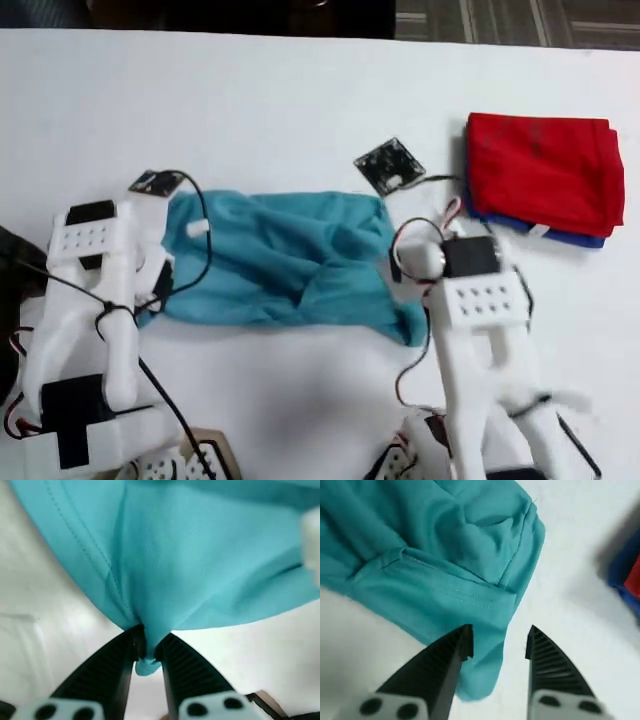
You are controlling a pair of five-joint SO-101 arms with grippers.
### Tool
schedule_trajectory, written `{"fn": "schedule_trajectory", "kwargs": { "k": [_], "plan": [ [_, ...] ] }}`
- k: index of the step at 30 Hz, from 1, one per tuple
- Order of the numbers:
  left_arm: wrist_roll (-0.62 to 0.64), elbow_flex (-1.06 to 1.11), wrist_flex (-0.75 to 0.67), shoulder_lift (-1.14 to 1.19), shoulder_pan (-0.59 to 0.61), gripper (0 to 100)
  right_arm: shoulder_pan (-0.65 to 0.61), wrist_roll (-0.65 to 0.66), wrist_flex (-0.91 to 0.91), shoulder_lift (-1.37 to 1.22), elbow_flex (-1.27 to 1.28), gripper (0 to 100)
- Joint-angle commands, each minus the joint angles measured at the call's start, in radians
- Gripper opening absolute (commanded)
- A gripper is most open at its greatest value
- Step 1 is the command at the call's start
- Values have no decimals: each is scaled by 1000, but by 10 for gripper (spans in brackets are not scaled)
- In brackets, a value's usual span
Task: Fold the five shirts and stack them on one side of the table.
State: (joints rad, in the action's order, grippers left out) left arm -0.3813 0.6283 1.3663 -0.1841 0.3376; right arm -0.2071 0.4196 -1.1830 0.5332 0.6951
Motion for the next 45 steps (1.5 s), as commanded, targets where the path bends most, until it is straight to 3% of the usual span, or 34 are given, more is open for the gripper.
{"fn": "schedule_trajectory", "kwargs": {
  "k": [1,13,20,25,33,45],
  "plan": [
    [5,-4,-6,-41,6,27,-8,-23,150,-148,49,177],
    [9,-5,-6,-41,6,27,-122,133,-182,-260,55,176],
    [9,-4,-6,-41,6,27,-116,180,-297,-36,54,176],
    [11,-4,-6,-41,6,27,-5,107,-128,148,97,180],
    [11,-4,-6,-41,6,27,21,-17,113,-21,206,180],
    [8,-2,-5,-43,11,27,90,-17,174,-206,206,180]
  ]
}}
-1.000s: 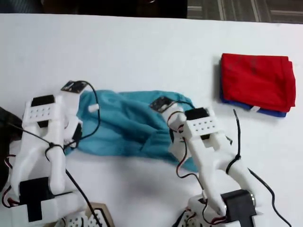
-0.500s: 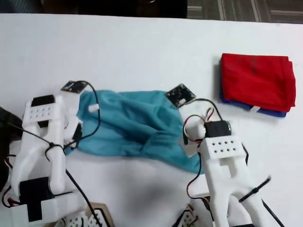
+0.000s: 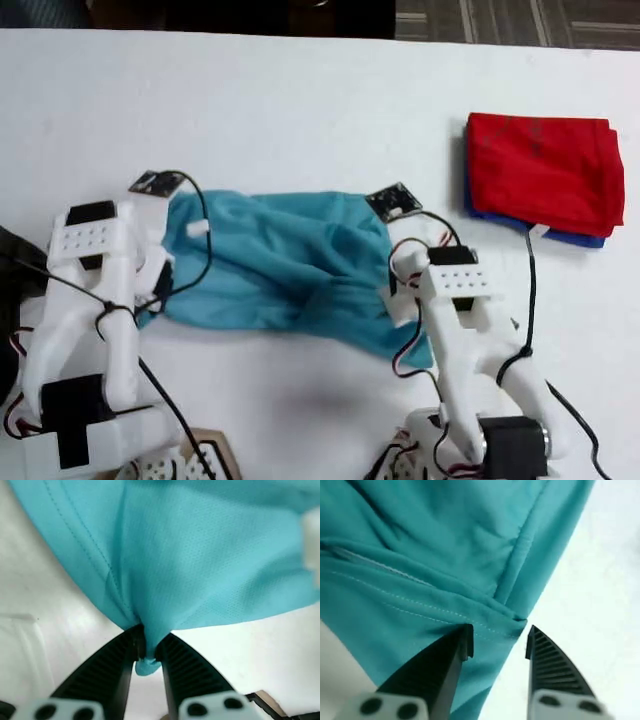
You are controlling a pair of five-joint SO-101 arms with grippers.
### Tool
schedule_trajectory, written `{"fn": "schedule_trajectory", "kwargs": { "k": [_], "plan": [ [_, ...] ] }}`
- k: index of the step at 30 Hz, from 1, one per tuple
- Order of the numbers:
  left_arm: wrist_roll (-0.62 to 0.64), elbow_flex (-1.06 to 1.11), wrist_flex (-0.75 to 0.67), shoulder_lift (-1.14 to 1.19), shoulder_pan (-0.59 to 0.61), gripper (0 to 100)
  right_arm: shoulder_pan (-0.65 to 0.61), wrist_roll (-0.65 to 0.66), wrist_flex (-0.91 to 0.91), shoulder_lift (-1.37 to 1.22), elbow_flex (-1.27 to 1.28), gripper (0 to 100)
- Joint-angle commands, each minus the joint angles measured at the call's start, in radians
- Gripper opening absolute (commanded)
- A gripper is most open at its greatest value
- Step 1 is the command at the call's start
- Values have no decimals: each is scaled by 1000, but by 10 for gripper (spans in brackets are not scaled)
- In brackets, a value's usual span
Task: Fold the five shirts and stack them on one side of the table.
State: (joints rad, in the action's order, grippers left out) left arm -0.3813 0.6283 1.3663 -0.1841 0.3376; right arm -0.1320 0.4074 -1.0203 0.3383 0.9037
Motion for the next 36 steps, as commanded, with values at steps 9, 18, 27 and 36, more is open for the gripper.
{"fn": "schedule_trajectory", "kwargs": {
  "k": [9,18,27,36],
  "plan": [
    [11,-5,-5,-43,6,27,8,-5,12,-67,-3,164],
    [11,-4,-5,-43,6,27,18,-12,5,-62,-41,19],
    [8,-2,-5,-43,9,27,18,-12,-96,-61,-155,18],
    [11,-51,64,-44,3,27,15,-5,-260,56,-328,18]
  ]
}}
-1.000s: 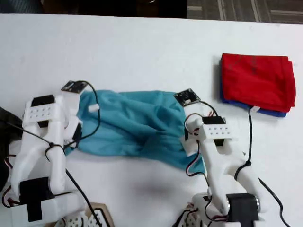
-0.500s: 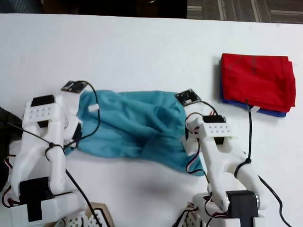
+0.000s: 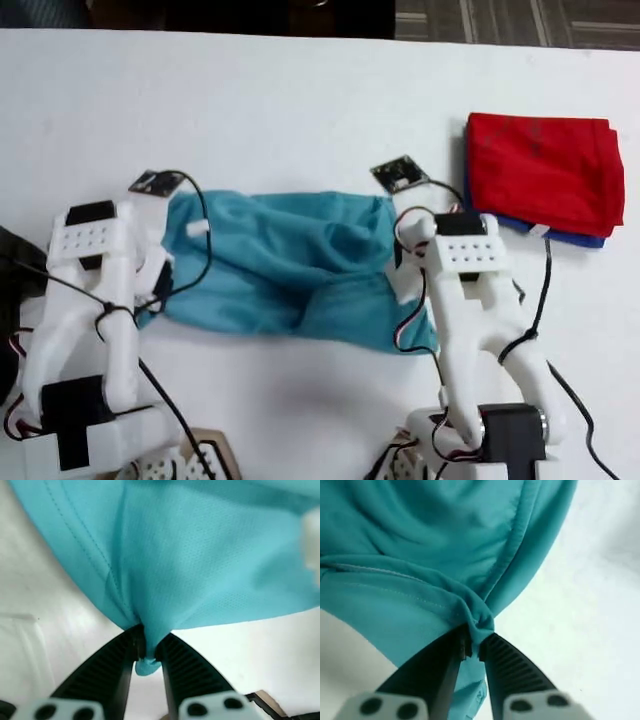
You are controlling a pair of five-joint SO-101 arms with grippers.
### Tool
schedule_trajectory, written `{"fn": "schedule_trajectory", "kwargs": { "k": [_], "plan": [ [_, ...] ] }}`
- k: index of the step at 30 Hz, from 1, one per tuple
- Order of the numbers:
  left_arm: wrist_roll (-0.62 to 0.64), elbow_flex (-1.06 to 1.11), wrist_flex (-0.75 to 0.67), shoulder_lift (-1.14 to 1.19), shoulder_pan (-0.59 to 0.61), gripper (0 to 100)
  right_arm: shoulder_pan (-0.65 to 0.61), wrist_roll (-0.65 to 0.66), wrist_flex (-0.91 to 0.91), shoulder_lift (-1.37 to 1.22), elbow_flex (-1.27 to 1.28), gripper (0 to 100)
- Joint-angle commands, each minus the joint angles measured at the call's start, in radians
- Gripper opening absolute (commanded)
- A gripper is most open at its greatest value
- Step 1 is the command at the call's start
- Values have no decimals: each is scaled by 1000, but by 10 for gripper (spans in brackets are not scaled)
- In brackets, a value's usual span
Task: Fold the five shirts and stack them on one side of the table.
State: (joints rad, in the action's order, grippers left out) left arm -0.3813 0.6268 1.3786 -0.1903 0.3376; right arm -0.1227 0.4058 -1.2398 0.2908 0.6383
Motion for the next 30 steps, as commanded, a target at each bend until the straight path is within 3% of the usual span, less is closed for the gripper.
{"fn": "schedule_trajectory", "kwargs": {
  "k": [1,13,19,30],
  "plan": [
    [11,-71,77,-38,3,27,5,-3,-42,147,-63,18],
    [12,-406,275,-35,3,27,38,-3,10,446,-40,19],
    [14,-581,397,-43,-95,27,39,-5,124,545,-71,19],
    [106,-802,408,-46,-104,26,120,-9,140,550,-390,18]
  ]
}}
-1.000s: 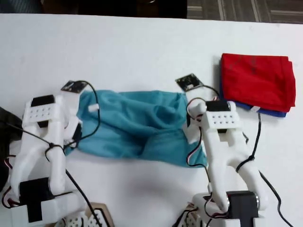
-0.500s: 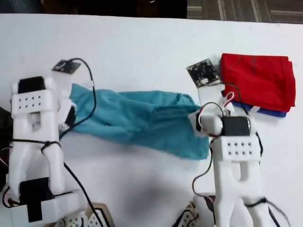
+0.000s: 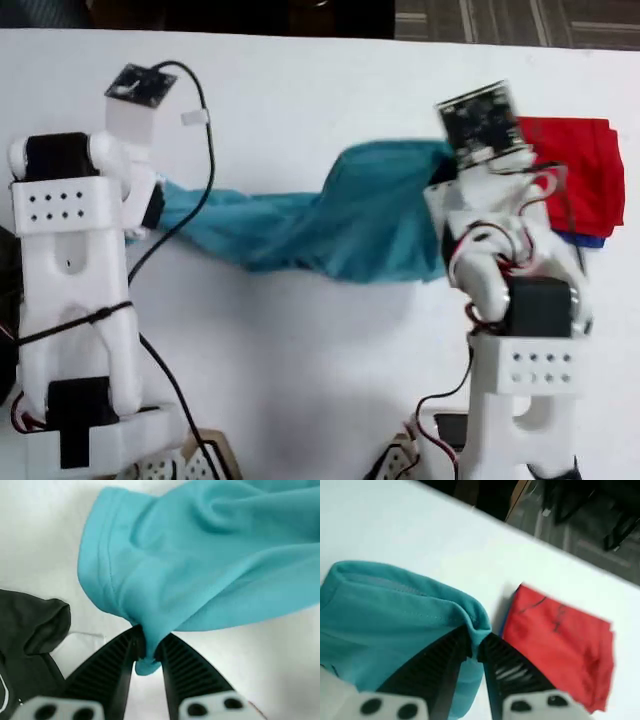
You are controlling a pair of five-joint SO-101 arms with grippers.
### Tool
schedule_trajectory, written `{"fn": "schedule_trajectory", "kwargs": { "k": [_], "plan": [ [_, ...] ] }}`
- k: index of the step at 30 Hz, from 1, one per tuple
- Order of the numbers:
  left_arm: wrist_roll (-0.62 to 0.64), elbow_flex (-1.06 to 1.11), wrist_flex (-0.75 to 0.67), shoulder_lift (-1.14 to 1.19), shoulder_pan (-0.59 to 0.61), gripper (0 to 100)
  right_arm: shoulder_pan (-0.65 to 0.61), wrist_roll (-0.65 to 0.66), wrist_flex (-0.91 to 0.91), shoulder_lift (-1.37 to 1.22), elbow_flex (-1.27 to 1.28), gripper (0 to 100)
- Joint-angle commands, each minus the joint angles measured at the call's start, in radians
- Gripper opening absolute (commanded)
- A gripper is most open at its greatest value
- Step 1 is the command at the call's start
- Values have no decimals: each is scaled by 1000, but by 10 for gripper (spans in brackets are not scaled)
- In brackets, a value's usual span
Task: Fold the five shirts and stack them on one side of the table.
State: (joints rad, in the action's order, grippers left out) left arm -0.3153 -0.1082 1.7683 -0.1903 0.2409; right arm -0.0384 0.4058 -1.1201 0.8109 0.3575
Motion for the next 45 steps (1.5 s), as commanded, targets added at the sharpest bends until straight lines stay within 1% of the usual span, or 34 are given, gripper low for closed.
{"fn": "schedule_trajectory", "kwargs": {
  "k": [1,5,11,19,23,29,36,45],
  "plan": [
    [58,-82,18,-48,-8,26,47,-9,21,31,-130,18],
    [98,-122,18,-138,-15,26,76,-6,21,36,-204,18],
    [100,-157,17,-344,-29,26,70,-11,21,38,-284,18],
    [95,-206,15,-516,-23,26,70,-11,-7,94,-419,18],
    [95,-191,15,-543,-23,26,73,-9,-7,150,-473,18],
    [95,-136,-2,-551,-25,26,74,-3,-1,159,-568,18],
    [95,-268,-9,-585,-26,26,74,-2,-5,159,-712,18],
    [95,-278,-18,-698,-25,26,76,-2,-5,166,-862,18]
  ]
}}
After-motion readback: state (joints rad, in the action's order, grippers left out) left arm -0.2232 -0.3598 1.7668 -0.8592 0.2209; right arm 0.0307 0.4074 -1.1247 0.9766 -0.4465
